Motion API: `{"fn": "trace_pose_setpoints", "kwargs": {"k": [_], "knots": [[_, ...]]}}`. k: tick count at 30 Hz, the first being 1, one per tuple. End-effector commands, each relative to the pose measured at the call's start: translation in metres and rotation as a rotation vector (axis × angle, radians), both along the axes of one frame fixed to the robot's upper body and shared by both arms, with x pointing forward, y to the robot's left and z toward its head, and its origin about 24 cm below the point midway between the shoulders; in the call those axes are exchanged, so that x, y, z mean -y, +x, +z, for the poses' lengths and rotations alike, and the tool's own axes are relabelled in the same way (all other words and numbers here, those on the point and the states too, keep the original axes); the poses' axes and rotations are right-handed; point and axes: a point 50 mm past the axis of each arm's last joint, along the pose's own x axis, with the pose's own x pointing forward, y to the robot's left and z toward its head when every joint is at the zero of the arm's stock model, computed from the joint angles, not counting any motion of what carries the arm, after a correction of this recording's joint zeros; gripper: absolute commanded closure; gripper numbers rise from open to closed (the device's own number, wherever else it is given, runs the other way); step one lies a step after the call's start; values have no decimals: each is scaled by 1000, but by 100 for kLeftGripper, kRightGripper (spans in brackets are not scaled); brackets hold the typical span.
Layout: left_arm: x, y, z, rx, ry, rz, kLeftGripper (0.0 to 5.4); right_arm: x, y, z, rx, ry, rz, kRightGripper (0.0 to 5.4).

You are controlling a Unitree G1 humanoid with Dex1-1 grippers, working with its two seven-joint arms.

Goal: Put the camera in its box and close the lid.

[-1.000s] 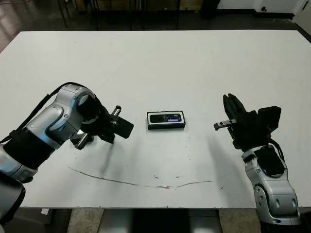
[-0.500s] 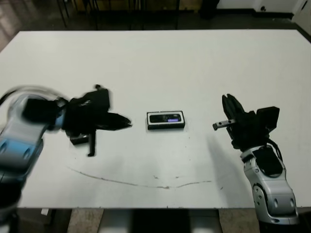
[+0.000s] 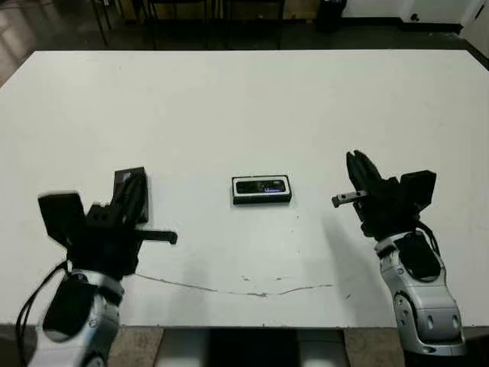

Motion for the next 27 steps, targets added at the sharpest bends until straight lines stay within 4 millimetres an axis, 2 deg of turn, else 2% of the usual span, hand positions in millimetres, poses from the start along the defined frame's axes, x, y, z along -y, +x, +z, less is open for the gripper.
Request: {"fn": "trace_pose_setpoints", "kwargs": {"k": [1,11,20,21,27], "knots": [[2,-2,-15,-63,69,42,460,2,-2,-6,-30,9,-10,540],[6,10,-34,-120,109,137,227,-1,-3,-10,-44,-4,-4,540],[-1,32,-37,-156,74,248,15,0,-4,-12,-53,6,-3,540],[-3,35,-36,-159,71,270,1,0,-4,-12,-54,7,-4,540],[-16,47,-34,-183,95,356,1,0,-5,-12,-53,8,0,540]]}}
